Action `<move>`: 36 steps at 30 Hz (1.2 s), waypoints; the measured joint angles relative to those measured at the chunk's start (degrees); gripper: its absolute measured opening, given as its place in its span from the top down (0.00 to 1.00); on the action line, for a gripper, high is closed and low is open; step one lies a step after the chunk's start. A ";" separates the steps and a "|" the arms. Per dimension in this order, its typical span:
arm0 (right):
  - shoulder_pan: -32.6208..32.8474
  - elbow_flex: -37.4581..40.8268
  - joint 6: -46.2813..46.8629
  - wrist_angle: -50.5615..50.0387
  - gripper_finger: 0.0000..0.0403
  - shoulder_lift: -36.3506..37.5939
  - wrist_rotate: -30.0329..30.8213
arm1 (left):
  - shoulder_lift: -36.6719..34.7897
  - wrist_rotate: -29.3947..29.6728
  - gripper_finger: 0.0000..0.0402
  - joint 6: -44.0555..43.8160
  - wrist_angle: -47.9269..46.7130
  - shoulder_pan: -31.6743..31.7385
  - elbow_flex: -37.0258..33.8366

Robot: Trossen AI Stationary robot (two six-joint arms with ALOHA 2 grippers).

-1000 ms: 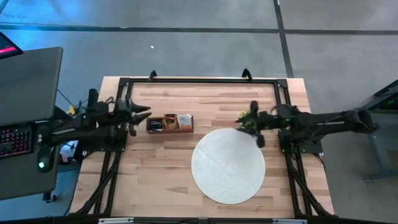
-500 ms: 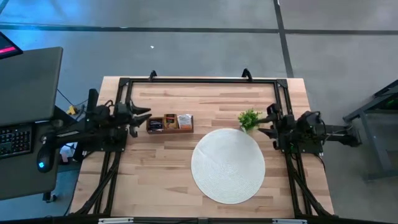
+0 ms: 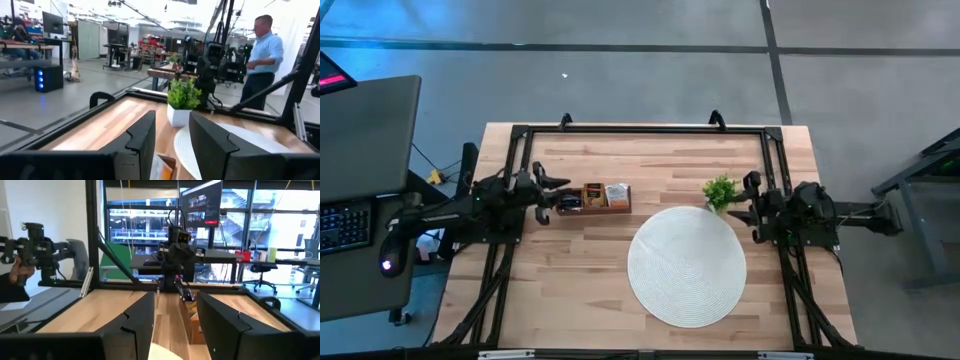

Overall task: Pick & Place Tea
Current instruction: Return to Home Position

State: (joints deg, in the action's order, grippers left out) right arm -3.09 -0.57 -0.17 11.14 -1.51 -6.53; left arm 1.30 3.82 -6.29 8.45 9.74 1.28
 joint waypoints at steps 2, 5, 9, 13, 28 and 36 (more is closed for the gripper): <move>0.00 -0.01 -0.33 0.31 0.64 0.11 -0.02 | -0.01 0.04 0.71 0.29 -0.41 0.00 -0.28; -0.02 -0.01 -1.25 0.40 0.64 0.05 -0.02 | 0.02 0.12 0.71 0.51 -3.60 0.00 -0.33; -0.02 -0.01 -2.10 0.13 0.64 0.03 -0.04 | 0.42 -2.78 0.71 0.46 -7.82 0.00 -0.22; -0.02 -0.01 -2.25 -0.13 0.64 0.04 -0.04 | 1.52 -5.08 0.71 -0.17 -8.40 -0.02 -0.24; -0.02 -0.01 -2.25 -0.79 0.64 0.03 -0.06 | 1.50 -4.36 0.71 -0.19 -8.42 -0.02 -0.37; -0.02 -0.01 -2.31 -0.79 0.64 0.03 -0.09 | 1.50 -4.34 0.71 -0.19 -8.42 -0.02 -0.39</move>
State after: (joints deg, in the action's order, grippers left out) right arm -3.11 -0.58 -2.47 10.35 -1.48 -6.61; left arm 2.81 -0.51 -6.48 0.03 9.72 0.89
